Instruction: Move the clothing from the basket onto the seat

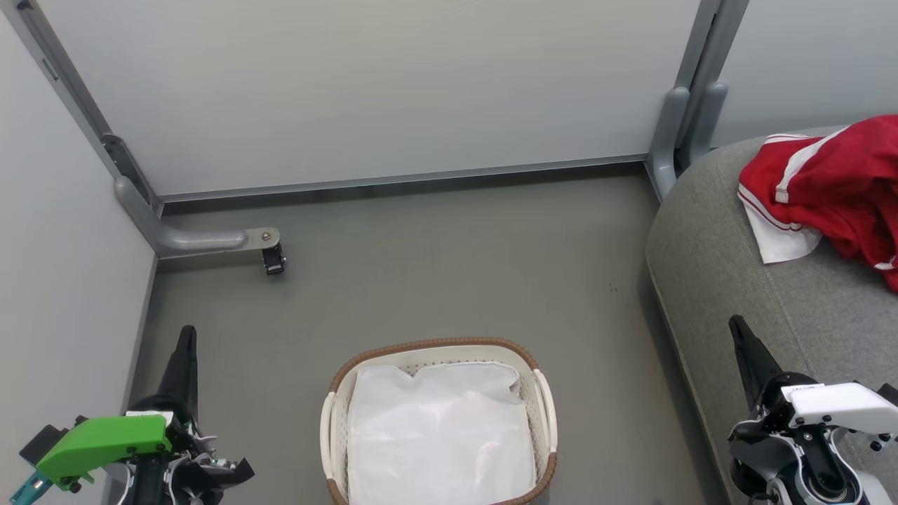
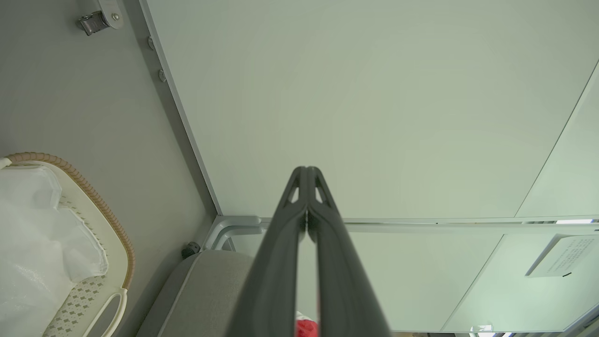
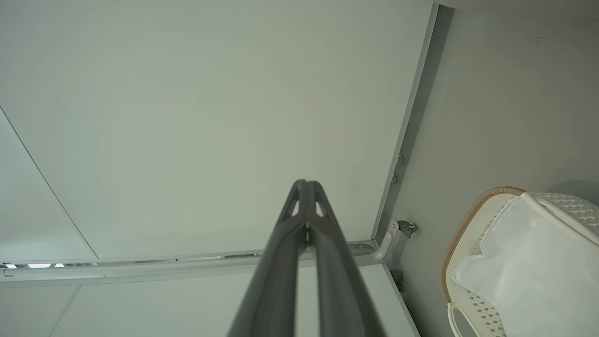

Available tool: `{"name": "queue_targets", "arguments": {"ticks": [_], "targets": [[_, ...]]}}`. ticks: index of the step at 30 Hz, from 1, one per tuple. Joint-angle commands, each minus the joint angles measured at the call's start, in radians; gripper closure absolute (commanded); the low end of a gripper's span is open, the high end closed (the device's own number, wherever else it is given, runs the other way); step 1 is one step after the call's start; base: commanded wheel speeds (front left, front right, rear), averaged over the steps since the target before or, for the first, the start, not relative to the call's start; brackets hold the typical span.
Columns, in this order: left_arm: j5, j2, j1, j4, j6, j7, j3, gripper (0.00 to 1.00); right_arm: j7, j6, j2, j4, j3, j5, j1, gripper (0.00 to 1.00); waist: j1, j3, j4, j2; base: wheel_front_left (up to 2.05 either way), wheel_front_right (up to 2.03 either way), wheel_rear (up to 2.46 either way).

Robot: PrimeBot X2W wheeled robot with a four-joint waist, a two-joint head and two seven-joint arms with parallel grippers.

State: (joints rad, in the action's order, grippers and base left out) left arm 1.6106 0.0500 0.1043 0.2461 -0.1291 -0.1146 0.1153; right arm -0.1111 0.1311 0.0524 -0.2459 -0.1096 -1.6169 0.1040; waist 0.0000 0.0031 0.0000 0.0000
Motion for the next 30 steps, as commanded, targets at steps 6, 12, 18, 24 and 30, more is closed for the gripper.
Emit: {"name": "queue_targets", "arguments": {"ticks": [6, 12, 18, 24, 30], "targets": [[0.004, 0.0, 0.01, -0.002, -0.005, -0.003, 0.001, 1.0, -0.004, -0.001, 0.002, 0.003, -0.003, 0.002, 0.008, 1.0, 0.0, 0.0, 0.0, 0.0, 0.0, 0.0, 0.0], [0.004, 0.0, 0.01, -0.002, -0.005, -0.003, 0.001, 1.0, -0.004, -0.001, 0.002, 0.003, -0.004, 0.003, 0.008, 1.0, 0.0, 0.0, 0.0, 0.0, 0.0, 0.0, 0.0], [0.004, 0.0, 0.01, -0.002, -0.005, -0.003, 0.001, 1.0, -0.004, -0.001, 0.002, 0.003, -0.004, 0.003, 0.008, 1.0, 0.0, 0.0, 0.0, 0.0, 0.0, 0.0, 0.0], [0.004, 0.0, 0.01, -0.002, -0.005, -0.003, 0.001, 1.0, -0.005, -0.001, 0.001, 0.003, -0.004, 0.004, 0.008, 1.0, 0.0, 0.0, 0.0, 0.0, 0.0, 0.0, 0.0], [0.004, 0.0, 0.01, -0.002, -0.005, -0.003, 0.001, 1.0, -0.004, -0.001, 0.001, 0.003, -0.005, 0.004, 0.008, 1.0, 0.0, 0.0, 0.0, 0.0, 0.0, 0.0, 0.0]]}}
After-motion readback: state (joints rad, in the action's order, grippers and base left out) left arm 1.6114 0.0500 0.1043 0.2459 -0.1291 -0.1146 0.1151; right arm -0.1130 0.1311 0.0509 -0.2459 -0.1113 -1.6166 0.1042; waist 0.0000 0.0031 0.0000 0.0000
